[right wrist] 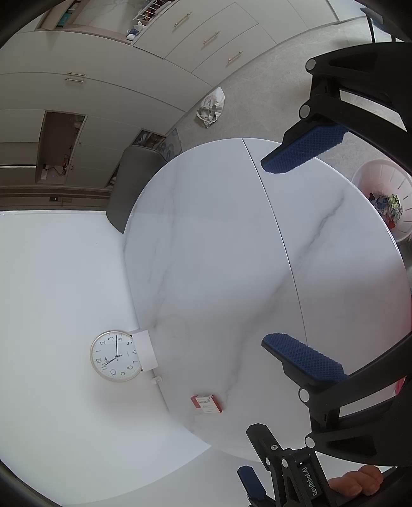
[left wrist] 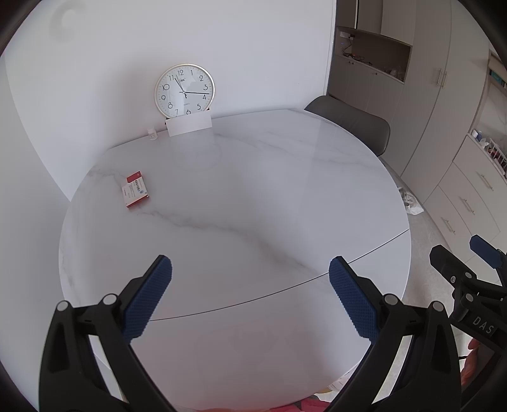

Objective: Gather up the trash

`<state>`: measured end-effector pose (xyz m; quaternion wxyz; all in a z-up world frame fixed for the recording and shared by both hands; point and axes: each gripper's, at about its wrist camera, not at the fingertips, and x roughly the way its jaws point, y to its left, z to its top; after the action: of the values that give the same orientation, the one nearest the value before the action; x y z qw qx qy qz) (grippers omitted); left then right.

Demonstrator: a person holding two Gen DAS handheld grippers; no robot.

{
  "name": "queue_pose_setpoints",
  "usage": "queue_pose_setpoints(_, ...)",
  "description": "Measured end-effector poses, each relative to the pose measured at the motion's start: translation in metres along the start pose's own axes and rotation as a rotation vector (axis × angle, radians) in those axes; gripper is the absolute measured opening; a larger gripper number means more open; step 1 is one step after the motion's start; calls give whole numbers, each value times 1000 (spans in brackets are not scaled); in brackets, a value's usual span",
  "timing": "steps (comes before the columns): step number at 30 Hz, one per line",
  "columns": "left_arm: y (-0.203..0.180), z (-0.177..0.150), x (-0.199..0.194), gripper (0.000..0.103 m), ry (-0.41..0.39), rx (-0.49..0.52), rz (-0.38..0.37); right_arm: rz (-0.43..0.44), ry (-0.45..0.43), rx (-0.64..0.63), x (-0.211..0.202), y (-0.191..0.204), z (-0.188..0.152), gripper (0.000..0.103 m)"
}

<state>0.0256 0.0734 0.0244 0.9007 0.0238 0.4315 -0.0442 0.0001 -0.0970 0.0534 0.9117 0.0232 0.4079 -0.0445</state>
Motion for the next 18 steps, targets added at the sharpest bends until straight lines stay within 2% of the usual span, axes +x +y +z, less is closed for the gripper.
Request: queue_pose_setpoints(18,-1,-2,0,95,0,-4,-6,-2,3,9,0,-4,-1,100)
